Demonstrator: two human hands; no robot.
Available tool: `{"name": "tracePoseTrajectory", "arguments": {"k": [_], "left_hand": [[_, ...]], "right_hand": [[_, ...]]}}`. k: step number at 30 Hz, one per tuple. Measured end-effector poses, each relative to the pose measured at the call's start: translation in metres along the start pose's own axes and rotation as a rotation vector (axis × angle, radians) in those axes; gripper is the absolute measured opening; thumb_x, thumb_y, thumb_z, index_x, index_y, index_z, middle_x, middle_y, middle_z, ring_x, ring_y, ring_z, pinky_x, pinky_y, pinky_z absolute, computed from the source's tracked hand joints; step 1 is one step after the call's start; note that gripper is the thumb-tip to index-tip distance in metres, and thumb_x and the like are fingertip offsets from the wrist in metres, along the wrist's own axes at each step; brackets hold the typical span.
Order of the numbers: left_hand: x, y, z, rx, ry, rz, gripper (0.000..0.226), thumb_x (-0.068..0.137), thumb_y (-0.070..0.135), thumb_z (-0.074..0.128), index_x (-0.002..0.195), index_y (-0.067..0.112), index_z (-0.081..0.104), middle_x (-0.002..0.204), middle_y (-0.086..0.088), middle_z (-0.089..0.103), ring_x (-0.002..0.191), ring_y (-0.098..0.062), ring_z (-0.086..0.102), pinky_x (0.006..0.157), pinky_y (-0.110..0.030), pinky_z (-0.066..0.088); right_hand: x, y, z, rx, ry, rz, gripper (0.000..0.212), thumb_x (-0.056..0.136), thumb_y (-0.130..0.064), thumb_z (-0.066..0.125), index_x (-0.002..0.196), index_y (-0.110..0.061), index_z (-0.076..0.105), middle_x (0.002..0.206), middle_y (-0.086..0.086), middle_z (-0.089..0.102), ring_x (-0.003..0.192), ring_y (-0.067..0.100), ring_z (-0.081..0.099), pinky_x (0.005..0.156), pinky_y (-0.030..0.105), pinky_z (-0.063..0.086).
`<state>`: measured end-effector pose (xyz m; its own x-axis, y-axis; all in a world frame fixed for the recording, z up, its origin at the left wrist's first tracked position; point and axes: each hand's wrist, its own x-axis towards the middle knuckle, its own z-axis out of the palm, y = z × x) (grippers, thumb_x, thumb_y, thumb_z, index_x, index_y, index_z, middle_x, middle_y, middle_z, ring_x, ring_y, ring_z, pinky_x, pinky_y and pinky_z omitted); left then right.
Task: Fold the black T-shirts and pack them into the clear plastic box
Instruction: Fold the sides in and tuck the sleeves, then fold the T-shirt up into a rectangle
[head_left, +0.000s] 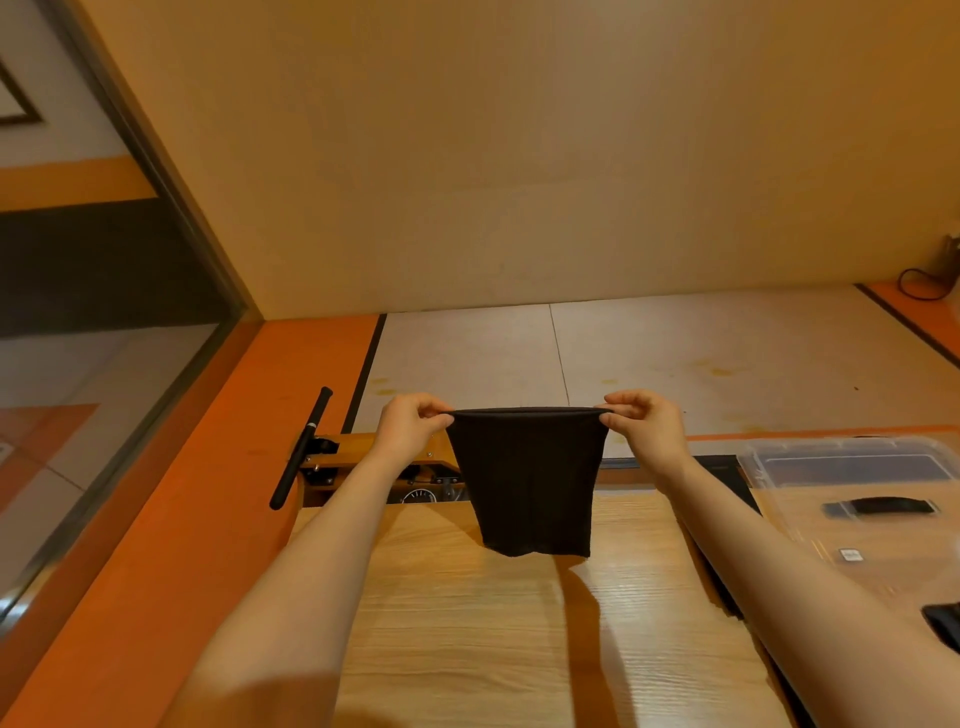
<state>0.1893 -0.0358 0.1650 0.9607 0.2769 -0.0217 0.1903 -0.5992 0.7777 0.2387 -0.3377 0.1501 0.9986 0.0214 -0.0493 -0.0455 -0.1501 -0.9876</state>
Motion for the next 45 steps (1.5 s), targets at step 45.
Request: {"name": "tracePoseTrajectory", "arguments": {"k": [45], "left_hand": [[-0.173, -0.129, 0.100, 0.030, -0.604, -0.400, 0.007, 0.082, 0.011, 0.073, 0.088, 0.013, 0.072, 0.095, -0.005, 0.070, 0.093, -0.016, 0.062, 0.072, -0.020, 0.045]], "right_hand": [[-0.189, 0.172, -0.027, -0.280, -0.143, 0.424, 0.016, 0.086, 0.004, 0.066, 0.093, -0.011, 0.065, 0.091, 0.013, 0.068, 0.089, 0.023, 0.066, 0.071, 0.022, 0.049]]}}
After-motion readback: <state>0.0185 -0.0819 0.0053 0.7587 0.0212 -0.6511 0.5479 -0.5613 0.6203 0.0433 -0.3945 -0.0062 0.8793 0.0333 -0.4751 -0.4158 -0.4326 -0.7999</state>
